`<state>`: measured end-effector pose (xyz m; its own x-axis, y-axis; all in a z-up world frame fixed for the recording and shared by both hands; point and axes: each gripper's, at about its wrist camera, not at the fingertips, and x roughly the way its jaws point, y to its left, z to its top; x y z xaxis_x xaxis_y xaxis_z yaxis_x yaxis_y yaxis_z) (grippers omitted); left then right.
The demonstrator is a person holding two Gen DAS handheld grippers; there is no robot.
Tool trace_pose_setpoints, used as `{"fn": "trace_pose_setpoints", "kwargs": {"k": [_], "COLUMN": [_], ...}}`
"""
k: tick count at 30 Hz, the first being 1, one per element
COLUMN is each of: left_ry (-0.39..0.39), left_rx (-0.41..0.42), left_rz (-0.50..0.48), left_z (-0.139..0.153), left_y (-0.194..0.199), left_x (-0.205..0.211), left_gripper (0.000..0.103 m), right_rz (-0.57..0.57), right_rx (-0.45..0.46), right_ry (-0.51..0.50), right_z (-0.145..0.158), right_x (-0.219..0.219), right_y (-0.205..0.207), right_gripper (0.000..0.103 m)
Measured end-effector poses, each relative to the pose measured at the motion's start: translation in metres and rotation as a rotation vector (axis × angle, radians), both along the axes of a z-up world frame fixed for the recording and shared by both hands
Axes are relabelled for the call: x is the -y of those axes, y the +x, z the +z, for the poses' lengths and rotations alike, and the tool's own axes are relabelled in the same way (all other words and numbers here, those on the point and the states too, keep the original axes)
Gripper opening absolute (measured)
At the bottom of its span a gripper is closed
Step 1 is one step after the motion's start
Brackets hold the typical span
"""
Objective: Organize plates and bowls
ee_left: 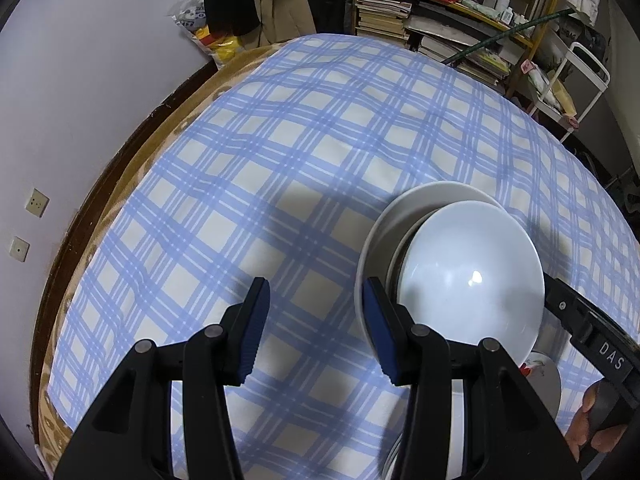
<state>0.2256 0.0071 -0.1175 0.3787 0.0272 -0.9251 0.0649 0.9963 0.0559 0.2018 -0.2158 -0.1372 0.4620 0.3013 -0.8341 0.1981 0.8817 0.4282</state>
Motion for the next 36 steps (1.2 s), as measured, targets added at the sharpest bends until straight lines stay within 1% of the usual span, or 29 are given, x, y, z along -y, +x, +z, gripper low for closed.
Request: {"fn": "trace_pose_setpoints", "kwargs": {"k": [1, 4, 6, 8, 12, 15, 17, 18, 20, 22, 24, 27, 29, 32, 34, 35, 36], "left_ry": [-0.001, -0.013, -0.014, -0.014, -0.015, -0.015, -0.013, -0.01, -0.001, 0.011, 0.019, 0.029, 0.03, 0.026, 0.013, -0.009, -0.035], "left_rx": [0.0, -0.008, -0.007, -0.008, -0.01, -0.009, -0.007, -0.005, 0.001, 0.006, 0.008, 0.014, 0.014, 0.014, 0.004, -0.008, -0.021], "left_rz": [0.002, 0.006, 0.007, 0.006, 0.007, 0.004, 0.0, -0.006, -0.015, -0.023, -0.026, -0.027, -0.036, -0.045, -0.055, -0.056, -0.055], "left_z": [0.0, 0.0, 0.0, 0.0, -0.001, -0.001, -0.001, -0.001, 0.0, 0.0, 0.0, 0.001, 0.001, 0.0, -0.002, -0.003, -0.003], "left_y": [0.0, 0.001, 0.001, 0.002, 0.002, 0.002, 0.002, 0.002, 0.002, 0.002, 0.001, 0.001, 0.002, 0.002, 0.004, 0.006, 0.007], "left_x": [0.0, -0.002, -0.003, -0.003, -0.003, -0.003, -0.002, -0.002, 0.001, 0.004, 0.005, 0.006, 0.007, 0.008, 0.007, 0.006, 0.004], "left_gripper": [0.047, 0.048, 0.049, 0.049, 0.049, 0.05, 0.05, 0.05, 0.05, 0.049, 0.049, 0.049, 0.049, 0.045, 0.037, 0.034, 0.027], "right_rz": [0.003, 0.004, 0.0, 0.004, 0.019, 0.043, 0.06, 0.072, 0.09, 0.1, 0.109, 0.133, 0.114, 0.101, 0.105, 0.106, 0.108], "right_rx": [0.0, 0.008, 0.012, 0.013, 0.018, 0.027, 0.03, 0.027, 0.024, 0.008, -0.009, -0.052, -0.053, -0.043, -0.049, -0.052, -0.051], "right_ry": [0.0, -0.008, 0.004, 0.018, 0.033, 0.032, 0.033, 0.025, 0.024, 0.028, 0.056, 0.128, 0.143, 0.138, 0.139, 0.133, 0.121], "right_z": [0.001, 0.002, 0.001, 0.001, 0.003, 0.005, 0.006, 0.006, 0.007, 0.007, 0.005, -0.006, -0.011, -0.011, -0.011, -0.01, -0.009], "right_x": [-0.001, -0.002, -0.003, -0.003, -0.004, -0.006, -0.008, -0.01, -0.012, -0.013, -0.011, -0.01, -0.009, -0.011, -0.011, -0.012, -0.014], "right_y": [0.0, -0.001, 0.0, 0.0, -0.001, 0.0, 0.002, 0.004, 0.007, 0.011, 0.013, 0.018, 0.017, 0.015, 0.014, 0.014, 0.014], "right_gripper": [0.057, 0.056, 0.054, 0.048, 0.041, 0.034, 0.024, 0.021, 0.01, 0.008, 0.008, 0.008, 0.009, 0.009, 0.009, 0.009, 0.009]}}
